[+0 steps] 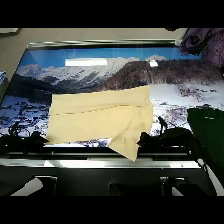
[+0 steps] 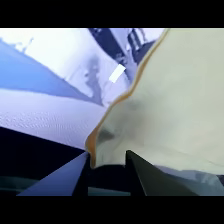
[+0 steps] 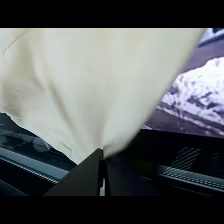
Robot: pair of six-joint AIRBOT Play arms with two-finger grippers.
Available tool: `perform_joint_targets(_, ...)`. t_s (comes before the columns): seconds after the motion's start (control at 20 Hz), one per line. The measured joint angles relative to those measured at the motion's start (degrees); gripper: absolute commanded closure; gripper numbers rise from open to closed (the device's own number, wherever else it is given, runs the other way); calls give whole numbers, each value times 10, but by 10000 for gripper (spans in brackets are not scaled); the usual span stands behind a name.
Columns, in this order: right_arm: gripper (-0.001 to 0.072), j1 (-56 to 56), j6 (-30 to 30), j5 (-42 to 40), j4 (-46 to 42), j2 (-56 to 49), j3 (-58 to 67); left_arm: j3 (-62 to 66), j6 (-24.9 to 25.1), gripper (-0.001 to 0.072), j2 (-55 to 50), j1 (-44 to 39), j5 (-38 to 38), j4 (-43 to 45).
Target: Fold the clothes and pants, and hang the long-sleeved shirts on hangers.
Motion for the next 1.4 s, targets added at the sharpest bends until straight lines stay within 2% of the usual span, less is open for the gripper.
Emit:
perform_joint_targets(0.15,684,0,0,-2,0,0,0,0,4,457,0,0,17,-6)
perform_joint_targets(0.55,684,0,9,0,-1,40,0,1,7,464,0,-49,30,-9)
perform_joint_targets(0.6,684,0,10,0,-2,45,0,1,7,608,-1,-55,23,-9)
perform_joint_targets(0.65,684,0,11,0,-2,51,0,0,7,687,-1,-59,15,-2)
perform_joint_targets(0.95,685,0,20,-4,-4,75,6,10,4,691,8,-68,-31,1)
perform_joint_targets(1.1,686,0,47,-34,-26,101,26,31,-37,691,46,-70,-53,10)
perform_joint_targets(1.4,686,0,172,-170,-88,236,53,49,-155,691,202,-75,-118,91)
